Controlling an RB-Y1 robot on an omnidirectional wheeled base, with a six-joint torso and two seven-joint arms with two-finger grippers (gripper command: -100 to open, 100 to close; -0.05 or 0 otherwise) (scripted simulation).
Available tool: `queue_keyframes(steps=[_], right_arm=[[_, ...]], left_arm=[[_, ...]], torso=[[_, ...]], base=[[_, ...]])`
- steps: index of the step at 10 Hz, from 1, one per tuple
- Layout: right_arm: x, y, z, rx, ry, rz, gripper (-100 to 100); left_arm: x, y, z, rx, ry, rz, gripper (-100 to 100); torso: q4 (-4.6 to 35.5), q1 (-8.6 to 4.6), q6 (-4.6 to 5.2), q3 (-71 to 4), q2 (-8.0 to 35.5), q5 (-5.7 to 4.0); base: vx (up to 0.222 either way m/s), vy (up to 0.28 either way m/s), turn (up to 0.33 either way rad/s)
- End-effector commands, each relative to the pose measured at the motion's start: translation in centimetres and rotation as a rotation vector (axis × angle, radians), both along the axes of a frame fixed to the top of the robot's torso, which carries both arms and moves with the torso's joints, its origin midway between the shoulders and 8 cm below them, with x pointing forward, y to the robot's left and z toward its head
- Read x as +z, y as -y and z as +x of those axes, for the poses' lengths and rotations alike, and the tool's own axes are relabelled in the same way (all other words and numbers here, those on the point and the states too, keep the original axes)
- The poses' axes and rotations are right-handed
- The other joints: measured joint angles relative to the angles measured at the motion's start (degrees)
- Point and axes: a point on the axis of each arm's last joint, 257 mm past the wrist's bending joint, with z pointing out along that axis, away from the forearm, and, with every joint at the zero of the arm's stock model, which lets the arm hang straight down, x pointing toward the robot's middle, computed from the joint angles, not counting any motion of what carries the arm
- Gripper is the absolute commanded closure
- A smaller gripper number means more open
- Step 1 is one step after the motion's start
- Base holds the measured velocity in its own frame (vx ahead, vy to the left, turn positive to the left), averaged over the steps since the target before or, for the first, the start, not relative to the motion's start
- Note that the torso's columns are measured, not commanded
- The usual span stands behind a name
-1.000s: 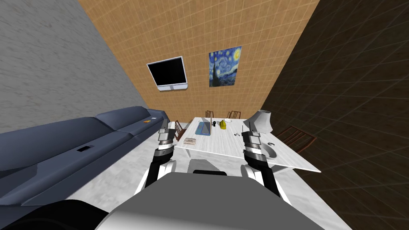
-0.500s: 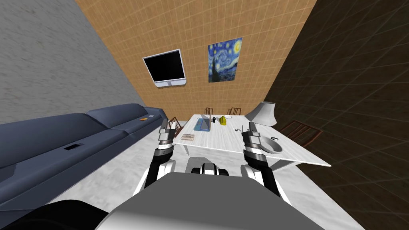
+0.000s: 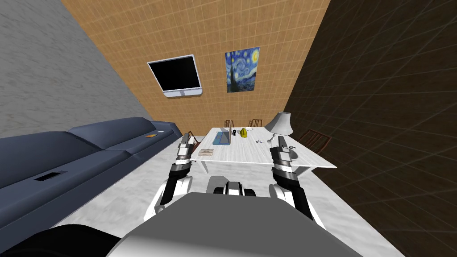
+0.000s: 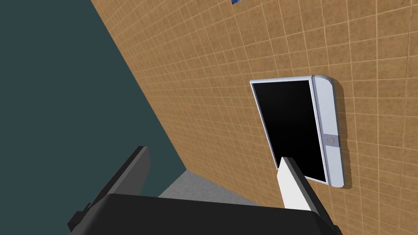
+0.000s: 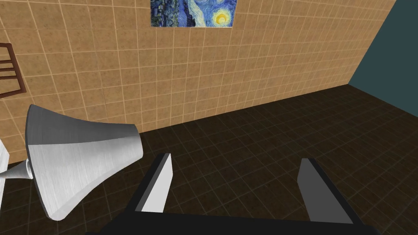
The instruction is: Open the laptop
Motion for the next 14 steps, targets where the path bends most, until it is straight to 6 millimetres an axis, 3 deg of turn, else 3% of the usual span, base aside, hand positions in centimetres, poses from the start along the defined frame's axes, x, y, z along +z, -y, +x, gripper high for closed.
queue_keyframes(steps=[1, 2, 6, 7, 8, 9, 10, 11, 14], right_arm=[[0.0, 0.0, 0.0, 0.000, 0.000, 0.000, 0], [0.0, 0.0, 0.0, 0.000, 0.000, 0.000, 0], [0.0, 0.0, 0.0, 0.000, 0.000, 0.000, 0], [0.0, 0.0, 0.0, 0.000, 0.000, 0.000, 0], [0.0, 0.0, 0.0, 0.000, 0.000, 0.000, 0], [0.0, 0.0, 0.0, 0.000, 0.000, 0.000, 0], [0.0, 0.0, 0.0, 0.000, 0.000, 0.000, 0], [0.0, 0.0, 0.0, 0.000, 0.000, 0.000, 0], [0.0, 0.0, 0.0, 0.000, 0.000, 0.000, 0]], left_arm=[[-0.8, -2.1, 1.3, 0.061, -0.008, 0.055, -100], [-1.1, -2.2, 1.5, 0.062, -0.015, 0.053, -100], [-2.0, -6.9, 3.0, 0.203, -0.026, 0.147, -100], [-2.5, -7.1, 3.2, 0.205, -0.036, 0.145, -100], [-2.6, -8.9, 3.6, 0.258, -0.037, 0.173, -100], [-2.9, -9.0, 3.7, 0.259, -0.044, 0.172, -100], [-3.0, -10.8, 4.0, 0.312, -0.044, 0.198, -100], [-3.4, -11.1, 4.1, 0.316, -0.054, 0.196, -100], [-3.5, -14.9, 4.5, 0.428, -0.058, 0.238, -100]], torso=[[-0.03, 0.09, -0.02, -0.07, -0.14, 0.03], [-0.05, 0.09, 0.01, -0.11, -0.17, 0.03], [0.02, -0.01, -0.03, 0.03, 0.02, -0.01], [-0.01, -0.02, 0.02, -0.03, -0.05, 0.00], [-0.03, 0.07, -0.02, -0.06, -0.10, 0.02], [-0.02, 0.05, 0.02, -0.04, -0.06, 0.02], [-0.02, 0.08, -0.02, -0.04, -0.07, 0.02], [-0.01, 0.01, 0.01, -0.03, -0.05, 0.01], [0.00, 0.06, -0.03, -0.01, -0.02, 0.01]], base=[[-0.051, -0.022, -0.133], [-0.039, -0.019, -0.081], [-0.067, -0.043, -0.162], [-0.046, -0.037, -0.092], [-0.057, -0.039, -0.184], [-0.045, -0.029, -0.097], [-0.043, -0.041, -0.163], [-0.039, -0.039, -0.114], [-0.051, -0.040, -0.181]])
